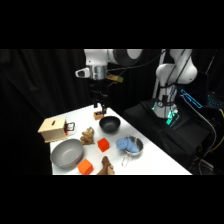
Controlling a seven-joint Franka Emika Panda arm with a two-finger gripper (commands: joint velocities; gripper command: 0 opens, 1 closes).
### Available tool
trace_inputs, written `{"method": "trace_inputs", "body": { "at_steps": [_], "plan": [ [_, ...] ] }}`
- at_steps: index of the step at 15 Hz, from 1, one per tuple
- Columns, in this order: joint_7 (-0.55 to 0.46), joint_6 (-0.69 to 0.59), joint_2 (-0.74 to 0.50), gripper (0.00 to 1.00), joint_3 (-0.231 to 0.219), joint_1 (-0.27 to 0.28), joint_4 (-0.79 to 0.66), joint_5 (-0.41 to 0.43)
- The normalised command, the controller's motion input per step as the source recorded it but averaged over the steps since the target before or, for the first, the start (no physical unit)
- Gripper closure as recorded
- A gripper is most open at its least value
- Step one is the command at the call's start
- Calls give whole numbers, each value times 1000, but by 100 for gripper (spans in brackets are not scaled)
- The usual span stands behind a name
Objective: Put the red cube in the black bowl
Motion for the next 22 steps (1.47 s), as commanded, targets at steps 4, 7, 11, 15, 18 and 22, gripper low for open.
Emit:
{"method": "trace_inputs", "body": {
  "at_steps": [4,7,11,15,18,22],
  "plan": [
    [8,108,21,0,18,-15,-13,25],
    [32,203,57,0,18,-20,-36,41],
    [48,262,98,0,23,-24,-38,50],
    [43,284,119,0,43,-21,-56,60],
    [-38,288,126,0,72,-17,-39,68],
    [-40,207,167,0,67,-20,41,55]
  ]
}}
